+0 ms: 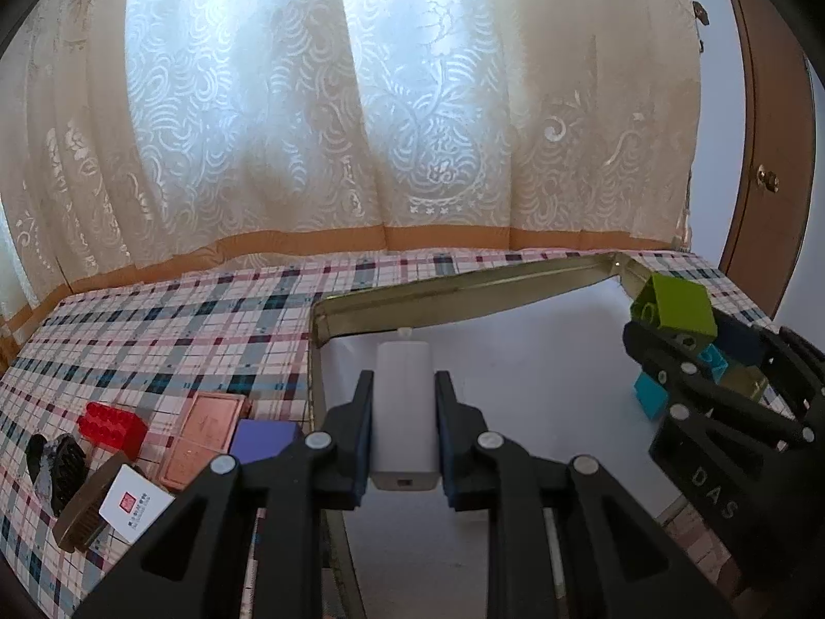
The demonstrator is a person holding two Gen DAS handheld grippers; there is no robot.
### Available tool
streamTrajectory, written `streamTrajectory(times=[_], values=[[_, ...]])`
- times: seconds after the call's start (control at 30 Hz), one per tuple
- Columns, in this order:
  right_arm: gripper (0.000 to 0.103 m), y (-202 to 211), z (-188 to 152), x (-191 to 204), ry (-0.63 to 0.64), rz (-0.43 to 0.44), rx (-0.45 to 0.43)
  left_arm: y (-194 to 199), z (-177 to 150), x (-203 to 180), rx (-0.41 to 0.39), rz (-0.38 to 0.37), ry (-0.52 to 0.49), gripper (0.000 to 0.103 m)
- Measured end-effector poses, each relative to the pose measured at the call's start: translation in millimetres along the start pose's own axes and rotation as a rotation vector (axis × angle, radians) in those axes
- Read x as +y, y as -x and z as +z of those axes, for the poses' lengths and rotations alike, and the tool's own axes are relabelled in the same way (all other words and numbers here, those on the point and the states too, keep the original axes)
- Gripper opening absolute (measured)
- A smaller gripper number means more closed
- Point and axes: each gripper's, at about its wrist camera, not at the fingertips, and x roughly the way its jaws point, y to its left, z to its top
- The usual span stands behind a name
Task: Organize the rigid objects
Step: 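Carry the green block and white box over the gold tray with both tools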
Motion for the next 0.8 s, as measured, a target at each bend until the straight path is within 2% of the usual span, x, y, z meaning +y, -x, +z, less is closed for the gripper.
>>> streamTrajectory(times=[0.73,0.8], values=[[0.055,-5.2,0.5,2.3,-0.006,0.041,0.033,-7.8,0.2,-0.7,0.041,0.011,-0.008,0.020],[0.057,-4.4,0.5,2.0,-0.014,0.046,0.030,-5.7,-0.2,-2.9,0.029,0.017,-0.022,0.029]])
